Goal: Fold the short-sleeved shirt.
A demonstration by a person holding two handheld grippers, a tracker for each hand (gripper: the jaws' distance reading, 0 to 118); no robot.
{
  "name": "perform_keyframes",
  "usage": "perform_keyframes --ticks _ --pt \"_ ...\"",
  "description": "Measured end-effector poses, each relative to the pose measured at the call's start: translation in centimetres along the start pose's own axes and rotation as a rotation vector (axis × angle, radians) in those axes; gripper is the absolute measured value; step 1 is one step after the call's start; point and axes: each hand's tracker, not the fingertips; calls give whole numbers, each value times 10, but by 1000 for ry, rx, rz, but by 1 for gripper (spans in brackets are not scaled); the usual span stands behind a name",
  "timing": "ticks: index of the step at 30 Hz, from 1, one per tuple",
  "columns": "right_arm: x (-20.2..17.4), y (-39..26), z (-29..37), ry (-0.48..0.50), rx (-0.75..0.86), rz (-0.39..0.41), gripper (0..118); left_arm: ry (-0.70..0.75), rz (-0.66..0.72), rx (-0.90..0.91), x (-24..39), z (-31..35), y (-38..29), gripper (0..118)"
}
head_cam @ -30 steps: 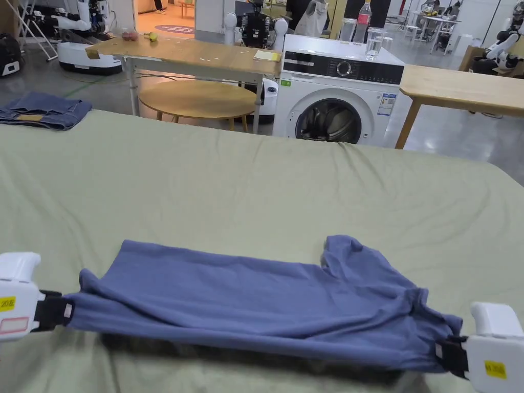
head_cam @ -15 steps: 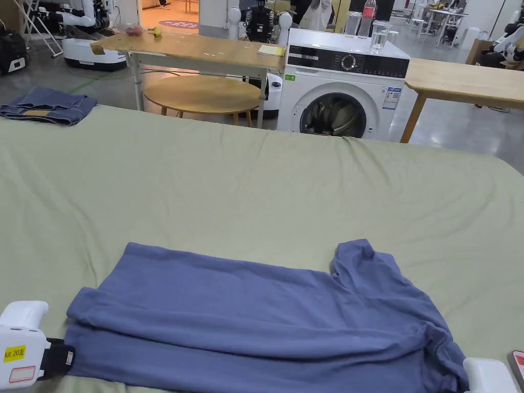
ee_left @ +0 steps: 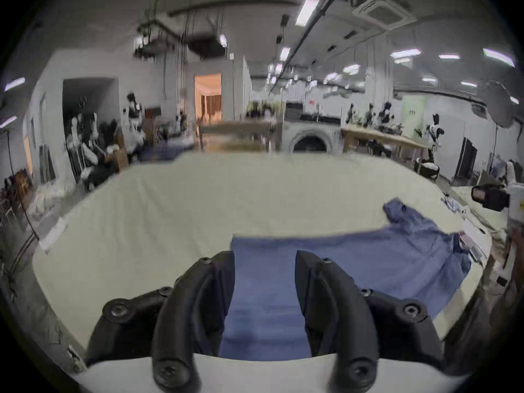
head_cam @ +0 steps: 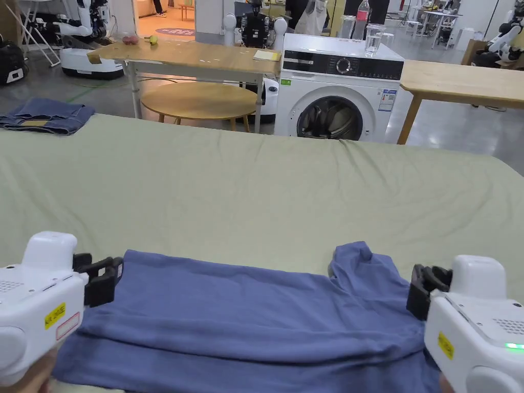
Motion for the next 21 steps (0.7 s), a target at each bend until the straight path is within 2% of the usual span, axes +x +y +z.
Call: perform_keyframes --ticks 1,3,5,9,11,14,16,20,21 --pt "-8 1 -2 2 35 -38 0 18 -3 50 7 2 3 32" --pt "-19 5 -7 17 54 -66 0 63 -11 116 17 3 6 0" --pt "-29 7 -13 28 58 -67 0 67 -20 170 21 1 12 0" --pt "-44 9 -32 49 29 -40 0 57 -7 99 5 -27 26 0" --pt "-49 9 -42 69 -5 -30 0 11 17 -26 -9 -56 42 0" --pt "-53 5 -53 80 -35 0 0 -114 166 -275 -42 -111 57 0" --pt "-52 3 -58 84 -50 13 0 -141 179 -400 -59 -150 63 0" --pt "-48 -5 -70 84 -101 27 0 -89 162 -516 -75 -203 67 16" --pt "-46 -7 -72 88 -114 23 0 -99 191 -569 -81 -218 66 35"
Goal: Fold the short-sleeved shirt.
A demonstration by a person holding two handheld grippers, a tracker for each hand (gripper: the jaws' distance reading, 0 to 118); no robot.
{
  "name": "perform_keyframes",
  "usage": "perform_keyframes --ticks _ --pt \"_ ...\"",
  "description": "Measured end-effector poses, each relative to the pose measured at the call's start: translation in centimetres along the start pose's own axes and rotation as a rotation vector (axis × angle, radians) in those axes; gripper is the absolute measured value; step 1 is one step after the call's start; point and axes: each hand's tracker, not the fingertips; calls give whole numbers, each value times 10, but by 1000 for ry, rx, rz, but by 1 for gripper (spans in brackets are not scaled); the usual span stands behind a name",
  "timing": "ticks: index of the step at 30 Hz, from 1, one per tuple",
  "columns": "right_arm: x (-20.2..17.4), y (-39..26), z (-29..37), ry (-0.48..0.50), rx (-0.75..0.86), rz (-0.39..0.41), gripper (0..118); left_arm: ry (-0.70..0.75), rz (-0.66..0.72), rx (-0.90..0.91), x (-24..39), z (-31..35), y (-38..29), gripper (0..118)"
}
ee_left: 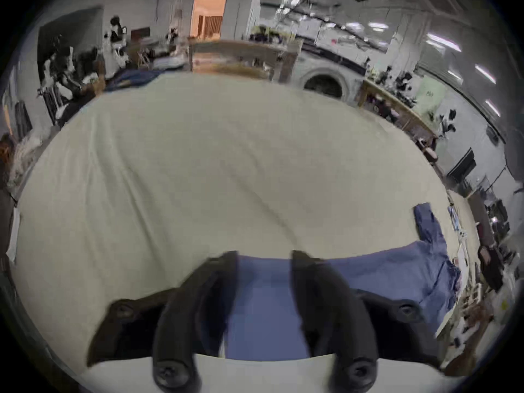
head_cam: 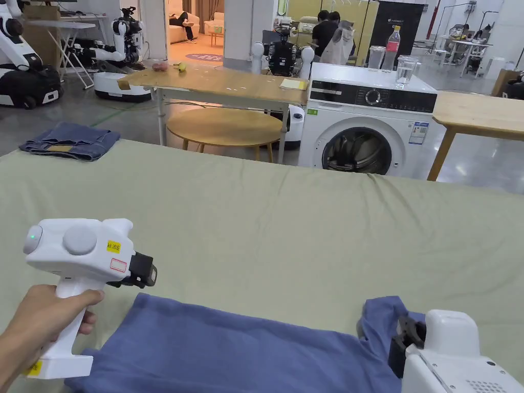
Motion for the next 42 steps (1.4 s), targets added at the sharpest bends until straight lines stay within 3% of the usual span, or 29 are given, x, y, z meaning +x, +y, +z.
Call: perform_keyframes --ticks 2,3,7,10,14,17,18,21,22,30,35,37,38,39,41,42 --pt "3 -4 -5 -13 -25 10 0 20 20 -76 2 -16 5 56" --pt "5 -6 -7 -15 -33 12 0 33 5 -108 2 -26 6 59" --pt "15 -12 -13 -33 -73 8 0 137 -79 -264 3 -66 1 59" --pt "23 -17 -13 -47 -99 2 0 130 -95 -224 8 -67 -4 59" --pt "34 -21 -12 -61 -123 -24 0 168 -140 -169 18 -64 -10 38" --pt "45 -16 -14 -74 -139 -46 0 183 -238 -122 28 -62 -18 4" --pt "49 -11 -18 -87 -149 -45 7 197 -270 -116 31 -61 -20 0" --pt "72 10 -37 -121 -231 -31 62 181 -259 -93 28 -49 -23 0" --pt "80 18 -49 -119 -277 -31 63 153 -206 -56 25 -42 -24 0" --pt "130 33 -159 -114 -536 1 63 53 -132 104 16 20 -40 0" --pt "142 6 -212 -88 -751 -26 60 42 -110 129 12 33 -46 0" --pt "144 0 -208 -74 -719 -59 58 39 -107 136 10 34 -50 0" --pt "144 3 -204 -74 -695 -67 54 38 -107 135 9 34 -51 0" --pt "143 3 -203 -78 -694 -66 42 38 -107 136 7 34 -51 0" --pt "140 2 -199 -83 -680 2 0 39 -98 135 7 32 -54 0" --pt "141 2 -199 -76 -682 4 0 36 -94 136 6 31 -54 0"
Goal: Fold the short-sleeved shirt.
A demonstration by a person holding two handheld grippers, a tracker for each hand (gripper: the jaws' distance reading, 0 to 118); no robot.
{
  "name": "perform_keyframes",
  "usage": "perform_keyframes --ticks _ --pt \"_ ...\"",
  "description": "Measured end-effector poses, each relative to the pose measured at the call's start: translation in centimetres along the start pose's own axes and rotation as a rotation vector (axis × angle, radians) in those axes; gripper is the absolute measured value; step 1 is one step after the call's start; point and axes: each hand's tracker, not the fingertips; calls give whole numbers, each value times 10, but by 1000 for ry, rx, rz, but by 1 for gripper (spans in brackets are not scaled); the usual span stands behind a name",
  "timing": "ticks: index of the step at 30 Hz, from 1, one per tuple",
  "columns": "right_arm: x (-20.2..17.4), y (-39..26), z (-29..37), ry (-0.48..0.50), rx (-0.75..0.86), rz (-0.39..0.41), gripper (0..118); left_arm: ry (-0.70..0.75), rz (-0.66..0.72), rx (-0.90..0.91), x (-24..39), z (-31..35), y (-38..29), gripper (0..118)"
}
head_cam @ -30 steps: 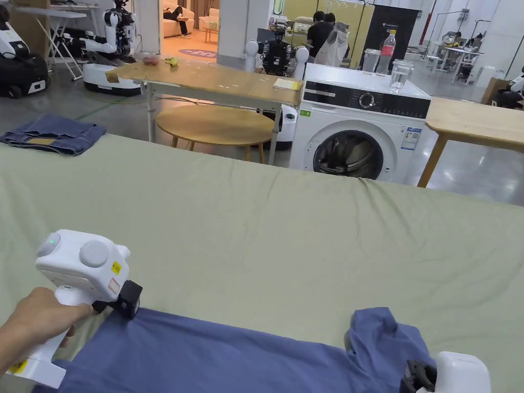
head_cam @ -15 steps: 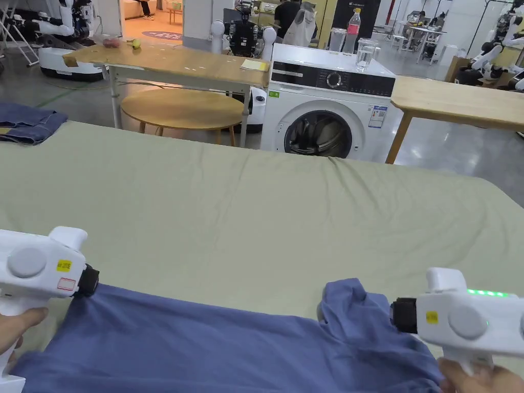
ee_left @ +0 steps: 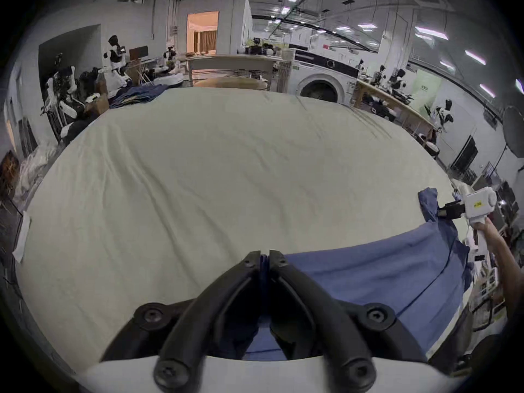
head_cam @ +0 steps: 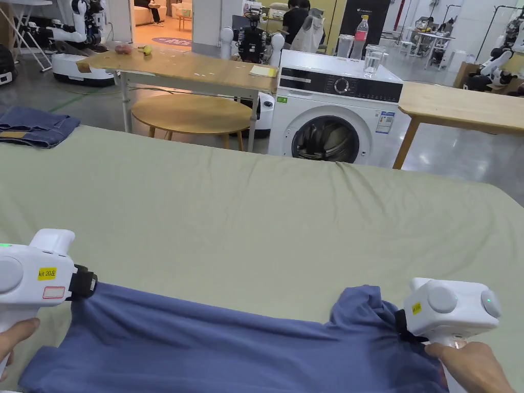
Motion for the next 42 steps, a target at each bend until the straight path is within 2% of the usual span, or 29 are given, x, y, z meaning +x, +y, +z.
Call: perform_keyframes --ticks 3,6,14,16,23,26,31,36,39,41,42 --pt "3 -6 13 27 37 -17 0 -5 9 0 2 1 -2 0" --pt "6 -15 46 75 135 -75 0 -17 16 17 2 11 -2 0" --pt "9 -70 146 87 302 -66 0 -38 2 101 -1 70 -26 0" --pt "9 -89 167 84 336 -42 0 -42 -3 111 -3 86 -36 0" --pt "12 -159 214 62 351 -23 0 -109 41 116 -17 125 -80 0" --pt "7 -189 209 22 292 31 0 -115 30 66 -19 125 -103 0" --pt "-3 -232 184 -2 181 66 0 -86 15 -39 -18 108 -146 0" --pt "1 -249 139 -3 103 42 0 -26 -14 -162 -14 72 -166 0" --pt "0 -253 131 2 115 21 0 -3 -40 -144 -7 65 -167 0" --pt "-4 -248 133 -15 131 26 4 6 -46 -156 -4 65 -162 0" --pt "-5 -246 136 -20 131 27 16 8 -46 -162 -3 66 -160 2"
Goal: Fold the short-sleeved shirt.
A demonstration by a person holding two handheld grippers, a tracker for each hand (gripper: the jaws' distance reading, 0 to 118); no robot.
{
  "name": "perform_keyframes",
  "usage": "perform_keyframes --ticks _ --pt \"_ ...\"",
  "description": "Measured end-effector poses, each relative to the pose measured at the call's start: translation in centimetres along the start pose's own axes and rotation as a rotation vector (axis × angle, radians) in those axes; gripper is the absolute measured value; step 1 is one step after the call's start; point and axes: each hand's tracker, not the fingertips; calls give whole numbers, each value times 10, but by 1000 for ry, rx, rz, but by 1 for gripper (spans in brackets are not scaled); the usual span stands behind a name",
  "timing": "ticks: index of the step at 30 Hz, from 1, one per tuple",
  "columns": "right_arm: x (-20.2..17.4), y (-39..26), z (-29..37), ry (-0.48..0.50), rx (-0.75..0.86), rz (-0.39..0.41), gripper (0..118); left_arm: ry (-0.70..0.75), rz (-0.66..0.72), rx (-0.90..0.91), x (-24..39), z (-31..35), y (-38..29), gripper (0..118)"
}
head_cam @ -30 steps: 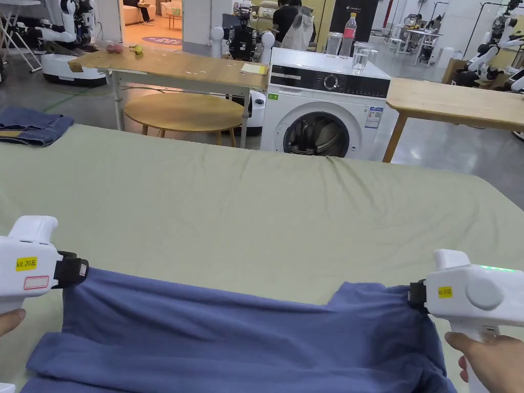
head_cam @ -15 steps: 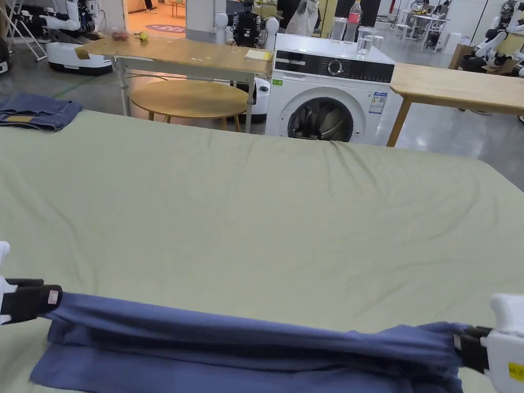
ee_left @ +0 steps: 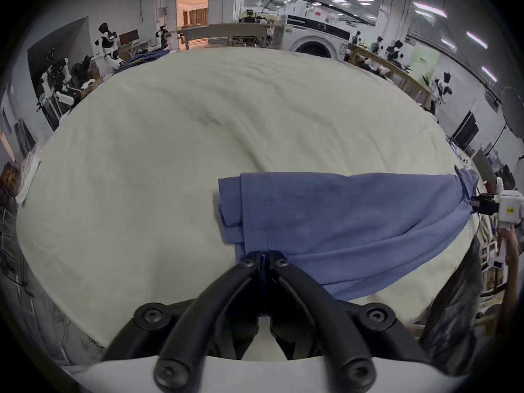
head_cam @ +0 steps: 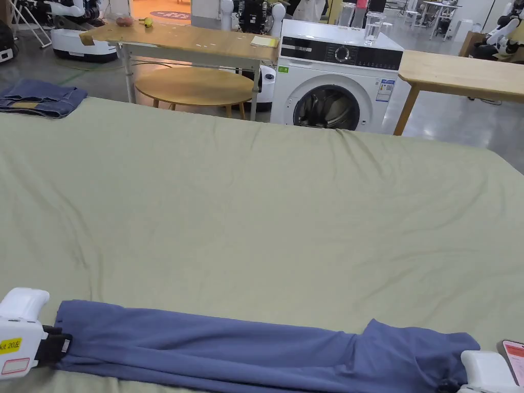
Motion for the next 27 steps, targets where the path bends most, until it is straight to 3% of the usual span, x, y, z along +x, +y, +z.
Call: perform_keyframes --ticks 2,5,8,14,17,18,20,22,24,27 --pt "-2 9 8 -20 -11 13 54 -2 21 -9 0 9 7 21" --pt "-4 24 35 -113 62 -35 61 -4 64 79 4 28 17 31" --pt "-9 41 65 -136 181 -59 63 -17 88 207 15 48 30 51" --pt "-56 71 78 -68 568 -90 62 38 14 557 55 70 51 54" --pt "-91 85 71 -57 693 -93 48 76 -20 746 77 74 57 54" --pt "-100 88 69 -39 724 -103 34 93 -39 776 83 75 60 54" --pt "-117 96 66 -1 772 -157 18 132 -57 844 98 78 67 53" --pt "-130 101 64 6 812 -169 2 130 -61 871 104 78 72 33" --pt "-139 104 64 7 862 -168 0 154 -63 902 112 79 75 0" --pt "-146 110 66 23 877 -172 0 189 -77 926 116 74 80 0"
